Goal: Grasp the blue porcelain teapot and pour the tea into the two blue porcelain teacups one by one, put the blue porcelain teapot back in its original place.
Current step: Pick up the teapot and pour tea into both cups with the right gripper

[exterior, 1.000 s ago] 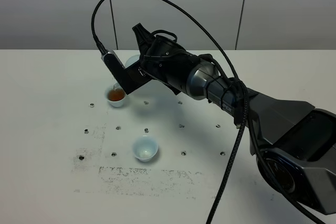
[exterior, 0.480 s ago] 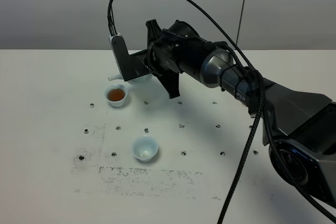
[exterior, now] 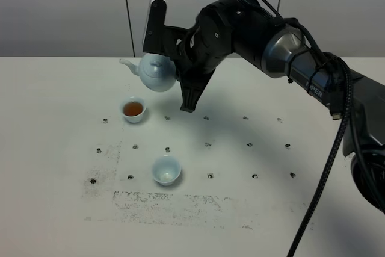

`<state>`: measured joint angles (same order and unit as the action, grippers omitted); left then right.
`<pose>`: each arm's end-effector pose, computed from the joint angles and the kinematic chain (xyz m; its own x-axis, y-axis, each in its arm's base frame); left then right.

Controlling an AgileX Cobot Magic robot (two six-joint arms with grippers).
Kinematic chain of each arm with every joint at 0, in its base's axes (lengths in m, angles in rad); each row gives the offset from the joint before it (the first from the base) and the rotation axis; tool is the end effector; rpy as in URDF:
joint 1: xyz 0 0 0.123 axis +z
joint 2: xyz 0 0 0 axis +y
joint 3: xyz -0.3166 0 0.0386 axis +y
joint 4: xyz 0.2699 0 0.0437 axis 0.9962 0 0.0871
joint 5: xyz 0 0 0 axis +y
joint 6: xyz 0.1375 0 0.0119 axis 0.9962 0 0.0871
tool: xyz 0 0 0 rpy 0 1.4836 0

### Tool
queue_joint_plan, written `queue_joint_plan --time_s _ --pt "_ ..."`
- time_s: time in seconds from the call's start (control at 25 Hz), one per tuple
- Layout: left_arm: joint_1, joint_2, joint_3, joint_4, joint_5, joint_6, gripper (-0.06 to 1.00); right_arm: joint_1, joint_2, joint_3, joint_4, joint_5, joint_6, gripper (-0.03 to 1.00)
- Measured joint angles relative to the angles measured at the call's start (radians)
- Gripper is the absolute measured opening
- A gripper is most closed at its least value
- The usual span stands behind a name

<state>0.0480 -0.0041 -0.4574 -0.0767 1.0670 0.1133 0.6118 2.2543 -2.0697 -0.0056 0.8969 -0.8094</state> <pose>0.0255 -0.0081 0.2514 -0.4915 0.0524 -0.8693 0.0480 0.9983 0.0331 0.4738 0.3317 0.2217 -0.0561 -0.9265 -0.3720 -0.8919 0.2139 -0.3984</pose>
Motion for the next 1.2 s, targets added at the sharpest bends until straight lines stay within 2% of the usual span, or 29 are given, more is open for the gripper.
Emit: queue_joint_plan --time_s 0.16,0.28,0.4,0.56,1.2 --pt "0.000 0.000 0.000 0.000 0.000 0.000 0.34 -0.017 -0.013 0.093 0.067 -0.002 0.212 0.06" --pt "0.000 0.000 0.000 0.000 0.000 0.000 0.34 -0.019 -0.013 0.119 0.080 -0.002 0.415 0.06" --pt "0.000 0.000 0.000 0.000 0.000 0.000 0.34 -0.019 -0.013 0.120 0.083 -0.005 0.536 0.06" --pt "0.000 0.000 0.000 0.000 0.000 0.000 0.34 -0.015 0.002 0.120 0.091 -0.025 0.570 0.06" --pt "0.000 0.000 0.000 0.000 0.000 0.000 0.34 0.018 0.102 0.122 0.082 -0.126 0.575 0.06"
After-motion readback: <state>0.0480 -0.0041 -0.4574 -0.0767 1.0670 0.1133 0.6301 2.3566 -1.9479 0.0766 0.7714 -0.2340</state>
